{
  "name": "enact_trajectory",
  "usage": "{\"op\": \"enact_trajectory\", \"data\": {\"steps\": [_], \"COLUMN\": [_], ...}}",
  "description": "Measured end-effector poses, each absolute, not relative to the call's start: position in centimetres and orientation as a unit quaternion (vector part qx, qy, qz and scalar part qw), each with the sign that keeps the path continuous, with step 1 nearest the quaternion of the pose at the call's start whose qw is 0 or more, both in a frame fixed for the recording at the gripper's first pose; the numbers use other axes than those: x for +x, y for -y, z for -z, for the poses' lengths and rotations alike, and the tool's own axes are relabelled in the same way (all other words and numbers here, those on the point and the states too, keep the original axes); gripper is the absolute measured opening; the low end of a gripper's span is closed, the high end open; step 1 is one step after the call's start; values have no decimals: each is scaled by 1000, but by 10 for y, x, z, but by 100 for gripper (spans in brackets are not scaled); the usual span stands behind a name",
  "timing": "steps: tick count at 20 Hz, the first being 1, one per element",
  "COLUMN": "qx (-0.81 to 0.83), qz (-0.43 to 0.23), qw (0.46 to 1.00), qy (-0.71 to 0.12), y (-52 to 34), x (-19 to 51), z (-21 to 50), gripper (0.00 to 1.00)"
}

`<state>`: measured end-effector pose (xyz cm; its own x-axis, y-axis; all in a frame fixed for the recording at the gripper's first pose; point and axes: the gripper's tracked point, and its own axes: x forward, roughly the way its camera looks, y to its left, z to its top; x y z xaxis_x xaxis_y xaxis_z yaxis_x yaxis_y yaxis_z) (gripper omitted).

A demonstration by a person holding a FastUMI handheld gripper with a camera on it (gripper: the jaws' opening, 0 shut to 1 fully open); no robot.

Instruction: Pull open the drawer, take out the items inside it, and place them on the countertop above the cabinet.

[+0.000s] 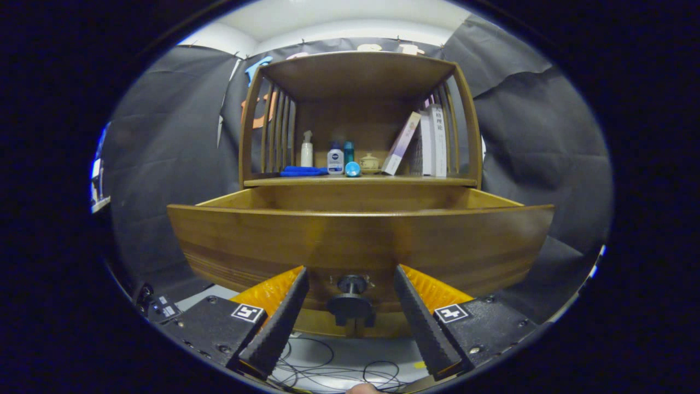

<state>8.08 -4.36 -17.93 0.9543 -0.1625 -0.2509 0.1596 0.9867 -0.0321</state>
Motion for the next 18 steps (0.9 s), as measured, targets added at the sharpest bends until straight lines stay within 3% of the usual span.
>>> {"op": "enact_trajectory", "data": {"steps": [5,18], "qx": [-18,-47], "qz": [111,104], "qw": [987,984], "qy": [-117,-136], "y": [49,57], "x": [88,144], "z": [177,175], "gripper": [99,99]}}
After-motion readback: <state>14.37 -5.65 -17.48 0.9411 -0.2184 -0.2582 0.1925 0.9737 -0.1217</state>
